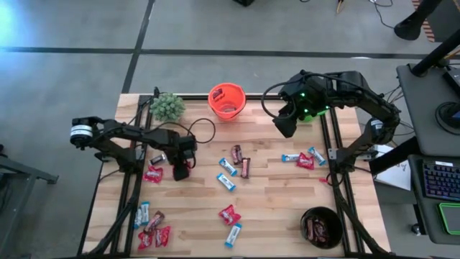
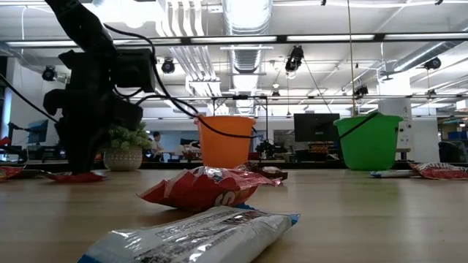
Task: Organize candy in baskets
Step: Put the red candy into the green bucket
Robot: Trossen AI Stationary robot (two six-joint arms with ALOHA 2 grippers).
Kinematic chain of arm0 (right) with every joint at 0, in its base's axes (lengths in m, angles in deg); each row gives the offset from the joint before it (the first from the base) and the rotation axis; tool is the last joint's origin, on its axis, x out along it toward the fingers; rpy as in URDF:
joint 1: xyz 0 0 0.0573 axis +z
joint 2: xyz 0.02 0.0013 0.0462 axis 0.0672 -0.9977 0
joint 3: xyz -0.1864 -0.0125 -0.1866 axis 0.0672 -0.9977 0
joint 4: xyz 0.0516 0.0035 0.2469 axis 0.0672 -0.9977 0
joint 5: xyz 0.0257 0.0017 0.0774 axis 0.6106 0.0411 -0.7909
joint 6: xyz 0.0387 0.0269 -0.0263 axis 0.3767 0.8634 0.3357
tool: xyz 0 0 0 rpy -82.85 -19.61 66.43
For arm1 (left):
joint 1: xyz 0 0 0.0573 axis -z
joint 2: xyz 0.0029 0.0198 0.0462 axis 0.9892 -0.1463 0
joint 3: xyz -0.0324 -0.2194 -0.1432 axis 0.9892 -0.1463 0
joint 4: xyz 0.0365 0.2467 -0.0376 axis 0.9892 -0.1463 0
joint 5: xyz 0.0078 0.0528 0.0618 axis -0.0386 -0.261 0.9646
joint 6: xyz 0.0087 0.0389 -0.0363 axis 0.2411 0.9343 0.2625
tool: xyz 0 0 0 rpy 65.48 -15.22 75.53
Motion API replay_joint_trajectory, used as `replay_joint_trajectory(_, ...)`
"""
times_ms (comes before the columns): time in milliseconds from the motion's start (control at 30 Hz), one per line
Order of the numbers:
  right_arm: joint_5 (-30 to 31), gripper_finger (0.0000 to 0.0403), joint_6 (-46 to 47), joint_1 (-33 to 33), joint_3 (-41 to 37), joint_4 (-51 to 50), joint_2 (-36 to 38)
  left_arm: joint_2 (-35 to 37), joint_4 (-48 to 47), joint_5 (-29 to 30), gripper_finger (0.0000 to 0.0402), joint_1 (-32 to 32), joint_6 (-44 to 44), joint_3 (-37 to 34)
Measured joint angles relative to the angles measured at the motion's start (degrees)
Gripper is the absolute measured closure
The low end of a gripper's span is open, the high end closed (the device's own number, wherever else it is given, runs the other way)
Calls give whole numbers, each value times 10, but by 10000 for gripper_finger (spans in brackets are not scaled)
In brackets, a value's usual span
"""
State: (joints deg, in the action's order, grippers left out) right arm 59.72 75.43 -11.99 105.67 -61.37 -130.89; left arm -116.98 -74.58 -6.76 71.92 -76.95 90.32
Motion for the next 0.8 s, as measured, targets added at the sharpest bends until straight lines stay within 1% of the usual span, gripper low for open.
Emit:
replay_joint_trajectory(167,-2,204,0,0,0,0,2,3,25,-2,280,-1,-5,-15)
replay_joint_trajectory(267,-1,204,0,0,2,0,4,5,29,-3,293,-1,-5,-24)
replay_joint_trajectory(333,-2,204,0,0,5,0,5,5,25,-6,316,-1,-5,-24)
replay_joint_trajectory(467,-1,204,0,0,10,1,6,5,25,-18,379,-2,2,-24)
replay_joint_trajectory(500,-1,204,0,0,11,1,6,5,25,-19,388,-2,3,-23)
replay_joint_trajectory(667,-1,204,-1,0,11,1,7,11,23,-40,394,-1,9,-24)
replay_joint_trajectory(800,0,204,-9,0,11,1,7,37,6,-52,400,0,7,-27)
